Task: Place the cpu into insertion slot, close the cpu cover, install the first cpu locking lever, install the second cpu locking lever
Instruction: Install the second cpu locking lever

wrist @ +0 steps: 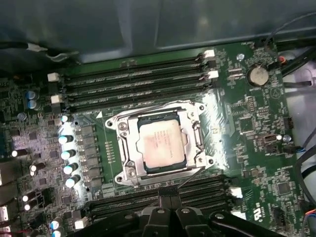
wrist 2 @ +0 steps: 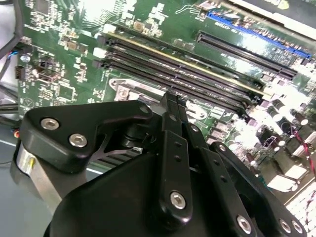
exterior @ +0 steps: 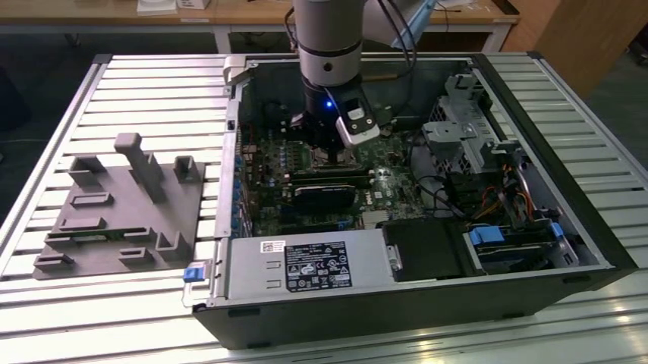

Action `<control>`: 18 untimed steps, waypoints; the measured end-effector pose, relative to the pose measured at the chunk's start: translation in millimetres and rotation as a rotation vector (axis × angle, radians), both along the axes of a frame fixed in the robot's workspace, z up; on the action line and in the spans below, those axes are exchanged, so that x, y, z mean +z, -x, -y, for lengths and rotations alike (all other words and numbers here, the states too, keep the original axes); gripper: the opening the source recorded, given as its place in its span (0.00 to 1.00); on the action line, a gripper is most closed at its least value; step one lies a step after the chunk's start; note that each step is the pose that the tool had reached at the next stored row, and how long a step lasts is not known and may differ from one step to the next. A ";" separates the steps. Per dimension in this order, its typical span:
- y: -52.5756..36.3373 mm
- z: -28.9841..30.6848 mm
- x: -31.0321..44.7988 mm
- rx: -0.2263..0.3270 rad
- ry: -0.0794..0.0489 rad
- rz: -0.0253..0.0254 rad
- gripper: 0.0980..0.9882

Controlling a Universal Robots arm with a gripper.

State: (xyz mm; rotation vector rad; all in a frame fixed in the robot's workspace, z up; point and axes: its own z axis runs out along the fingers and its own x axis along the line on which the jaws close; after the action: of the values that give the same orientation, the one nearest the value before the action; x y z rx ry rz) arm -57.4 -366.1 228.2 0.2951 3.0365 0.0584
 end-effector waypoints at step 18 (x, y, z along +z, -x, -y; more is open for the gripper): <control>16.5 12.7 -12.8 0.044 -0.035 0.0003 0.01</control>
State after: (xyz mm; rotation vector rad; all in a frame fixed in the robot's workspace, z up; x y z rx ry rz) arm -74.0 -378.9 215.4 0.2304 3.0445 0.1152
